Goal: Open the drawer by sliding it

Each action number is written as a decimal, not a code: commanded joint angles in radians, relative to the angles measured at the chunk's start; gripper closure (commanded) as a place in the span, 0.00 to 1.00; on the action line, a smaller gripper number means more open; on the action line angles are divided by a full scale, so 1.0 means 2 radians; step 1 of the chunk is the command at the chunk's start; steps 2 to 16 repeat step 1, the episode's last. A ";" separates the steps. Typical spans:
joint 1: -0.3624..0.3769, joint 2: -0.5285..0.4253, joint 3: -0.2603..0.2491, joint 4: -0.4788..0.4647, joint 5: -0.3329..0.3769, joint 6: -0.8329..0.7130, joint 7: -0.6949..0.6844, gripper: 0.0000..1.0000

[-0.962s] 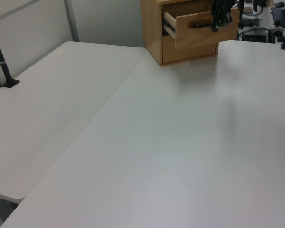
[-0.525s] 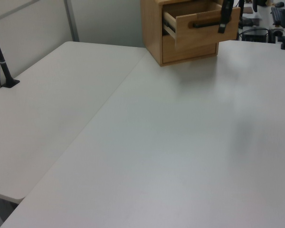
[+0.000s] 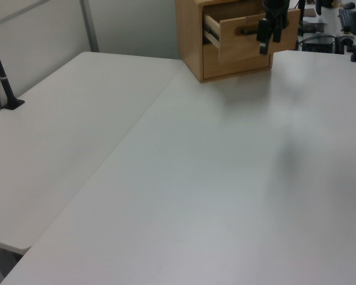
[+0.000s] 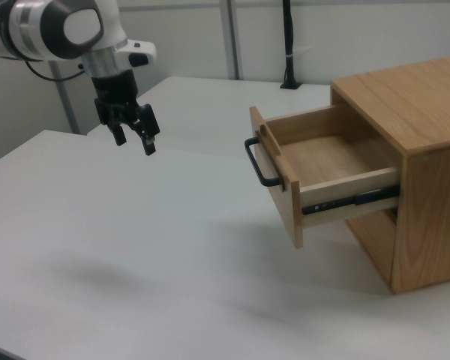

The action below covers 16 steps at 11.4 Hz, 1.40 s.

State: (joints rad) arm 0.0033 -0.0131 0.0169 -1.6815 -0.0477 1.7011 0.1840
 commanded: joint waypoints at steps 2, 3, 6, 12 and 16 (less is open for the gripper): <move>-0.002 0.009 -0.006 0.022 0.010 -0.019 -0.004 0.00; -0.002 0.009 -0.006 0.022 0.010 -0.019 -0.004 0.00; -0.002 0.009 -0.006 0.022 0.010 -0.019 -0.004 0.00; -0.002 0.009 -0.006 0.022 0.010 -0.019 -0.004 0.00; -0.002 0.009 -0.006 0.022 0.010 -0.019 -0.004 0.00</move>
